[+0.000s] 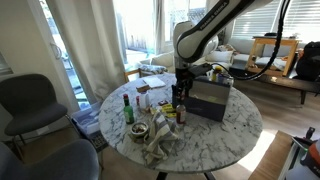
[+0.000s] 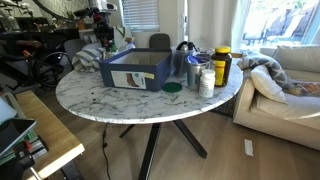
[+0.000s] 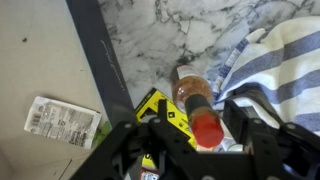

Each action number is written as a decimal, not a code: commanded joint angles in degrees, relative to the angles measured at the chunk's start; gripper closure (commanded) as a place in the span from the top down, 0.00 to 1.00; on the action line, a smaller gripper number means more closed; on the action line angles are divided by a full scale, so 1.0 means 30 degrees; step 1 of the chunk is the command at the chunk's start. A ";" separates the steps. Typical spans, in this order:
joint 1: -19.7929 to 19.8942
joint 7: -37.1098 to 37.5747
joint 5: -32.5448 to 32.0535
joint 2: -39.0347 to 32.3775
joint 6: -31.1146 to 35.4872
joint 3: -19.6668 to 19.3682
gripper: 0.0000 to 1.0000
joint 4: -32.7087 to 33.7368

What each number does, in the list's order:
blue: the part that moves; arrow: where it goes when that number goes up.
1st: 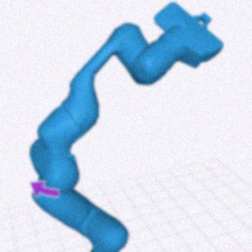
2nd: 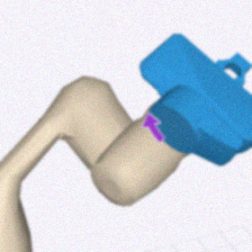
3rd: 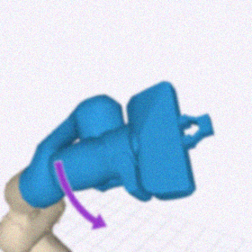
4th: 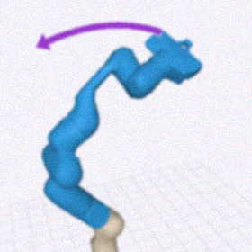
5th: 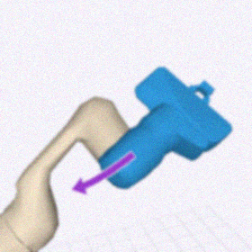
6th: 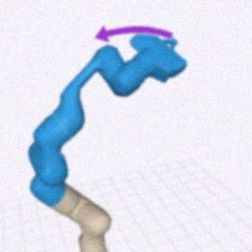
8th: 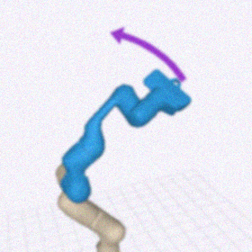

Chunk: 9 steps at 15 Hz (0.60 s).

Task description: Remove the sauce bottle from the box and put it on the table.

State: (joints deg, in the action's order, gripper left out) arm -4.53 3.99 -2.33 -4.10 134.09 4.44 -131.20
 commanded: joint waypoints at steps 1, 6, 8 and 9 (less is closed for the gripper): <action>0.0129 -0.0479 0.0584 0.0658 0.0478 -0.0093 0.94 -0.0609; -0.0188 0.0134 -0.0957 0.2211 -0.0520 0.0089 1.00 -0.1300; -0.0266 0.1885 -0.2535 0.3409 -0.0369 0.0229 1.00 -0.2119; -0.0225 0.3892 -0.3899 0.4387 -0.0054 0.0384 1.00 -0.2822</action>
State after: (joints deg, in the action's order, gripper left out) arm -4.97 6.05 -6.71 1.30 133.50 4.81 -133.68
